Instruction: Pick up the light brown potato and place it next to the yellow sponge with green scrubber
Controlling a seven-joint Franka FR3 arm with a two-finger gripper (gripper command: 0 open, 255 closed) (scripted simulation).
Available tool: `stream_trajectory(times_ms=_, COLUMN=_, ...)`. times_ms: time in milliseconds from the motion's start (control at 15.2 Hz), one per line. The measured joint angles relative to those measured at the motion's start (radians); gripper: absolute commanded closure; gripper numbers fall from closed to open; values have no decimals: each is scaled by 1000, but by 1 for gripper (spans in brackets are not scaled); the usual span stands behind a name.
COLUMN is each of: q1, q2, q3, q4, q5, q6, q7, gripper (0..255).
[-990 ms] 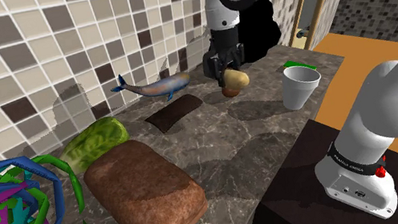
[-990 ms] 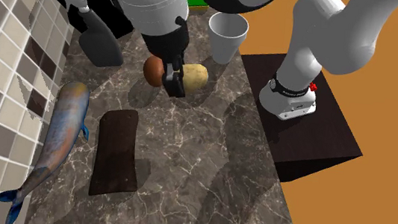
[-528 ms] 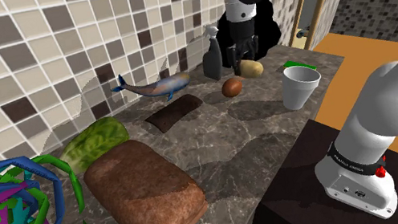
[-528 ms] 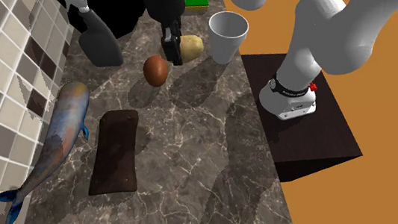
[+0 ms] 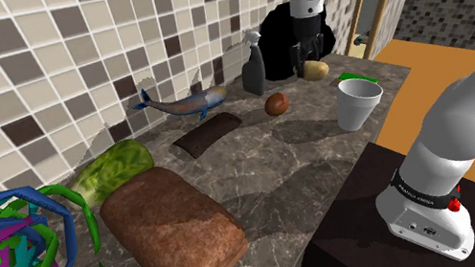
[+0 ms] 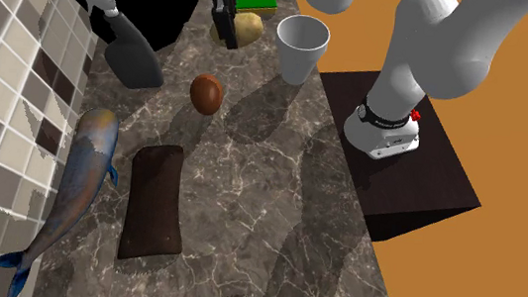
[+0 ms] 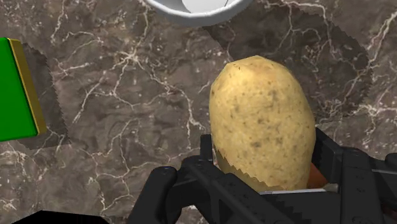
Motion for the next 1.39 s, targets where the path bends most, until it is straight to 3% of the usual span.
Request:
stream_trajectory(times_ms=660, q1=-107, q2=131, q3=-170, q4=139, q5=-69, q6=14, q7=-248, gripper=255)
stream_trajectory(times_ms=1386, q1=-208, q2=379, q3=-316, q4=398, q5=-34, q6=22, q7=-518, gripper=255)
